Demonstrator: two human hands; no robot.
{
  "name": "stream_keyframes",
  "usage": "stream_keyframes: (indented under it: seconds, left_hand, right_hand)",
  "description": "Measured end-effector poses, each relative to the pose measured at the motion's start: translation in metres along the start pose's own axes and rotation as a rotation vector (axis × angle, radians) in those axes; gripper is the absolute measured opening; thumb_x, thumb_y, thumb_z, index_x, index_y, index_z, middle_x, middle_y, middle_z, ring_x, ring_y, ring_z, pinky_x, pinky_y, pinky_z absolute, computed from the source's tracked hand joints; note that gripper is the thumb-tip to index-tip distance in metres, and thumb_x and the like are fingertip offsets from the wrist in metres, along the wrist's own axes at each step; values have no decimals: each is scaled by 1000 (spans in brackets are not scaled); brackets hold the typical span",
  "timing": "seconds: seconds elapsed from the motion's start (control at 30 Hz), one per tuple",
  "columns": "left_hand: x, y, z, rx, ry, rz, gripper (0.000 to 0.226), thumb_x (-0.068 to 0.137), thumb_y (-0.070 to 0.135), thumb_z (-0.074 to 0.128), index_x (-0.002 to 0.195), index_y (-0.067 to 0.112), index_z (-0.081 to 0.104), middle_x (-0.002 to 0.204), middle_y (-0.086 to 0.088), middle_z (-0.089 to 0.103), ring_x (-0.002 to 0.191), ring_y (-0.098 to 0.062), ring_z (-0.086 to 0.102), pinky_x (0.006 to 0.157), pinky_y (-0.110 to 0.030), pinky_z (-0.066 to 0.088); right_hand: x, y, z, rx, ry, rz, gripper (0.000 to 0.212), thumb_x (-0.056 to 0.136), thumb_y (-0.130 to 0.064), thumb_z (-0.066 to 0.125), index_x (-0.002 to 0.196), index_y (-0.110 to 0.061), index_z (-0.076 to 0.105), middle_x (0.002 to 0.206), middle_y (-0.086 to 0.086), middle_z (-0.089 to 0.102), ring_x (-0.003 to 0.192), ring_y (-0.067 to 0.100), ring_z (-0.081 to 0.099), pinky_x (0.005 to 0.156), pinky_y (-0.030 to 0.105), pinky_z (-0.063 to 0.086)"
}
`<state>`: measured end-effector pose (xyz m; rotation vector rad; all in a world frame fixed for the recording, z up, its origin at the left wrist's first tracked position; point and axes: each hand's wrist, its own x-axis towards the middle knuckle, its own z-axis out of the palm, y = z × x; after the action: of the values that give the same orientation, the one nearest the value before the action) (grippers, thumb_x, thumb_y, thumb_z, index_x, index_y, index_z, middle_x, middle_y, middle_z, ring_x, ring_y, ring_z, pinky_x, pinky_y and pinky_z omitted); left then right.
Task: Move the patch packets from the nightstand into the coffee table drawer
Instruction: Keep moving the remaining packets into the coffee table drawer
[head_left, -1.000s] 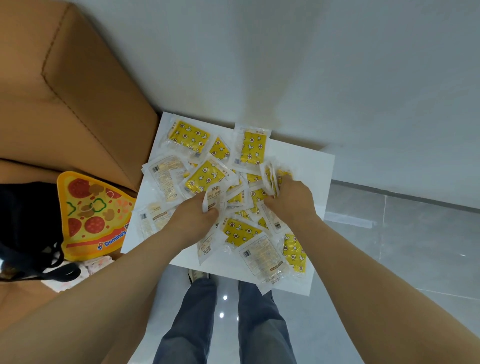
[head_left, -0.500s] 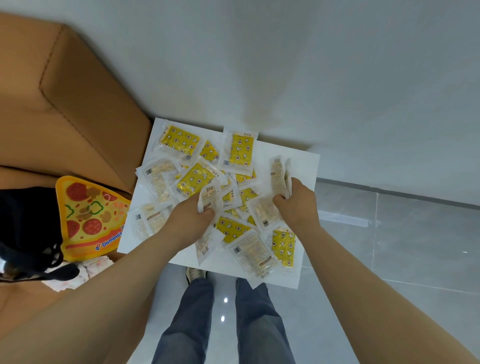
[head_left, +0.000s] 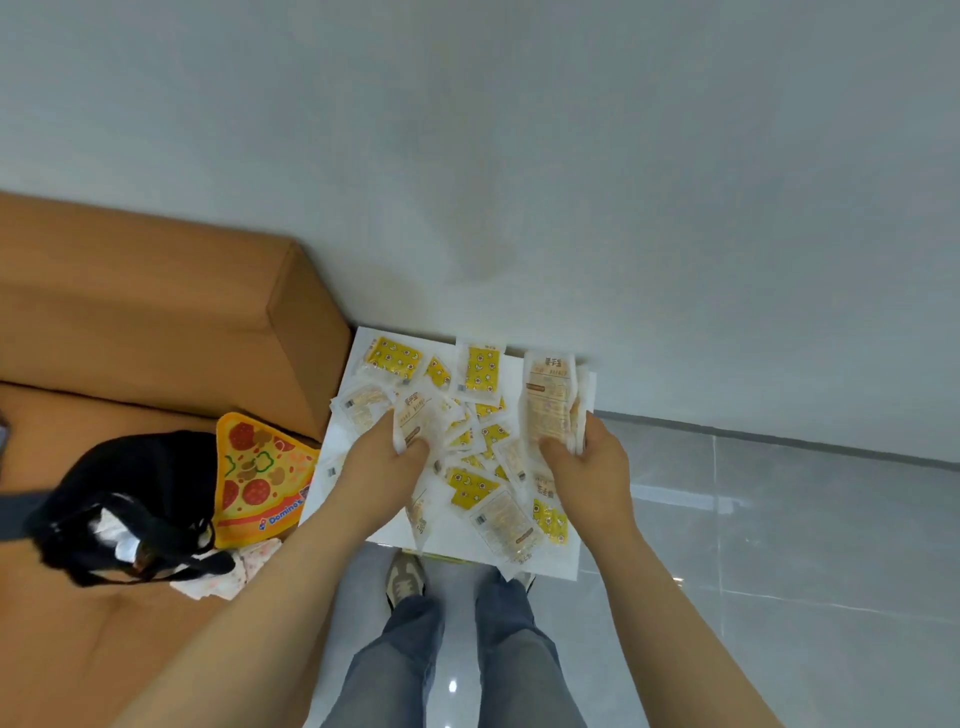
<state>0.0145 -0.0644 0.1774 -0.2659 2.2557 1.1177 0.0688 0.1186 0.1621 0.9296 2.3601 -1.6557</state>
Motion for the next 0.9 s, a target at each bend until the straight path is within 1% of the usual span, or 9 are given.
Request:
stream_keyframes:
  seconds: [0.07, 0.2, 0.3, 0.4, 0.5, 0.63, 0.73, 0.8, 0.9]
  left_hand:
    - [-20, 12, -18, -41, 33, 40, 29, 96, 12, 43, 124, 15, 52, 98, 8, 55, 94, -14, 53, 59, -9, 34]
    - [-57, 40, -53, -85, 75, 177, 32, 97, 10, 42, 126, 21, 50, 100, 13, 55, 95, -8, 51, 66, -6, 35]
    - [-78, 62, -78, -120, 146, 256, 30, 97, 11, 43, 123, 24, 51, 98, 17, 56, 91, -4, 52, 67, -8, 37]
    - [-96, 84, -98, -152, 212, 327, 23, 96, 13, 44, 110, 30, 53, 96, 19, 58, 91, 2, 54, 68, -12, 40]
    - [-115, 105, -111, -198, 281, 376, 21, 95, 14, 45, 98, 32, 57, 96, 11, 63, 92, -2, 57, 68, -18, 43]
    - [-140, 126, -113, -243, 398, 403, 15, 93, 18, 47, 101, 22, 59, 98, 1, 65, 93, -13, 60, 72, -24, 47]
    - [-159, 140, -107, -284, 508, 384, 15, 94, 15, 46, 98, 24, 57, 99, 0, 65, 94, -14, 60, 74, -22, 47]
    - [-171, 150, -101, -295, 578, 379, 19, 94, 11, 45, 94, 26, 56, 98, 1, 65, 93, -15, 60, 75, -21, 46]
    - [-190, 162, -94, -313, 676, 382, 30, 95, 10, 45, 85, 38, 51, 89, 9, 63, 82, -5, 57, 69, -13, 44]
  right_hand:
    - [-15, -27, -4, 23, 16, -46, 23, 90, -8, 55, 102, -28, 58, 88, -19, 61, 78, -4, 59, 58, 3, 44]
    - [-41, -81, -14, 76, 35, -152, 28, 89, -8, 56, 105, -29, 59, 91, -21, 63, 84, -4, 61, 62, 3, 44]
    - [-58, -117, -22, 116, 31, -244, 30, 89, -7, 56, 111, -28, 61, 94, -22, 64, 84, -11, 60, 66, 2, 45]
    - [-71, -149, -33, 161, 9, -339, 31, 88, -5, 57, 111, -27, 61, 96, -21, 64, 84, -15, 59, 66, 1, 44]
    - [-80, -176, -47, 186, -28, -425, 31, 89, -5, 57, 109, -28, 62, 96, -20, 66, 86, -12, 61, 67, 3, 46]
    - [-83, -206, -68, 187, -102, -539, 32, 88, -5, 59, 102, -34, 61, 92, -21, 67, 84, -10, 62, 67, 5, 47]
    - [-84, -227, -87, 180, -197, -616, 36, 88, -6, 59, 95, -41, 60, 87, -21, 68, 81, -7, 64, 64, 8, 49]
    - [-82, -238, -98, 171, -253, -652, 35, 88, -6, 59, 95, -40, 62, 86, -19, 70, 80, 1, 66, 62, 15, 53]
    - [-83, -252, -108, 158, -331, -697, 33, 88, -6, 58, 97, -38, 64, 89, -17, 70, 80, 7, 67, 67, 24, 56]
